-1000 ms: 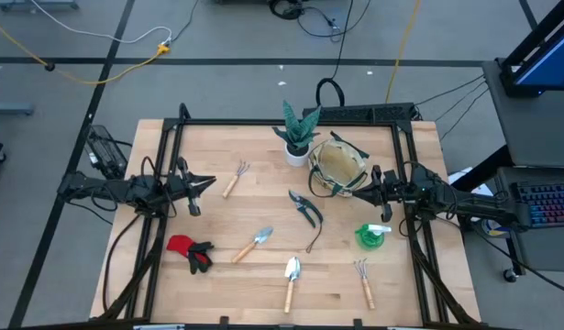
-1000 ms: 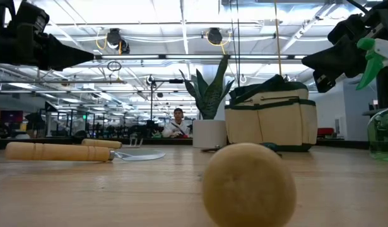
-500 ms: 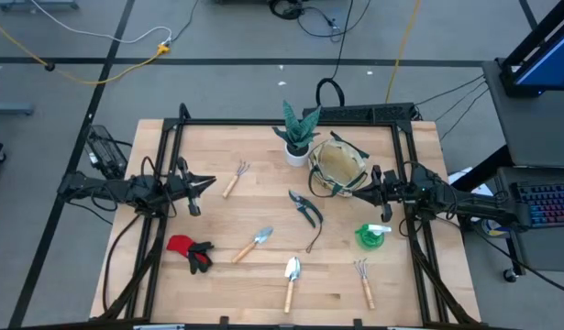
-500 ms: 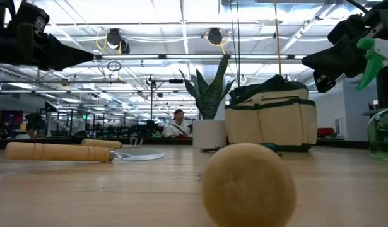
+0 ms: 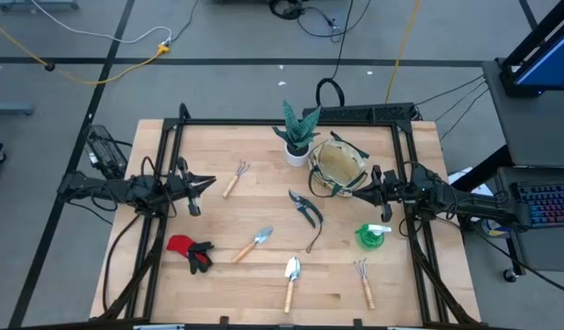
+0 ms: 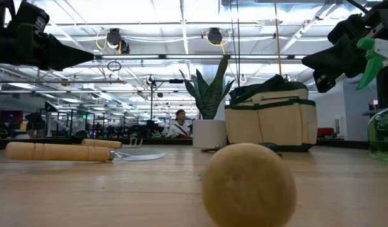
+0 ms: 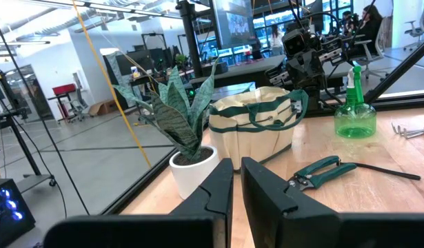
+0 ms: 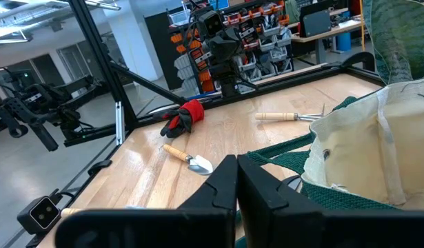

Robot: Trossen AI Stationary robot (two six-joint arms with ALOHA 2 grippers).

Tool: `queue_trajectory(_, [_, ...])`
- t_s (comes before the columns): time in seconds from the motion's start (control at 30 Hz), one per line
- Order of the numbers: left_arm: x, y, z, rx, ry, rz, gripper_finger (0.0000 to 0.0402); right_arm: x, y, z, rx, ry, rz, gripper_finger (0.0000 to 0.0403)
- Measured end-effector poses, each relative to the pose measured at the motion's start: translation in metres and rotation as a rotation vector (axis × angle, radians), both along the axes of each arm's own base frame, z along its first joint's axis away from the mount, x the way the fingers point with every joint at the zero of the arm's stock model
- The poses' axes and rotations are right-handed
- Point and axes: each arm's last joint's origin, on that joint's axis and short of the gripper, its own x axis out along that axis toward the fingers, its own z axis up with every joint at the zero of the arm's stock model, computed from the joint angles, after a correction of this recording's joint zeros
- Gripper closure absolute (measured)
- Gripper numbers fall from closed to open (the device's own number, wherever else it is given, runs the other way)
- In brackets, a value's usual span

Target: Pick & Place Garden tools in Gardening bag

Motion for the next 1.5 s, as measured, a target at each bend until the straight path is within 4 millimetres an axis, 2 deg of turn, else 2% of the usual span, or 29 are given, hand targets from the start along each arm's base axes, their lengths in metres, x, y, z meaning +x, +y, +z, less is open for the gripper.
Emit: queue_trajectory(1.5, [-0.0001,0.0000,0.0012,-0.002,-0.012,0.000,0.0364,0.0000,-0.0005,0.0010,-0.005,-0.010,-0.019,0.0403])
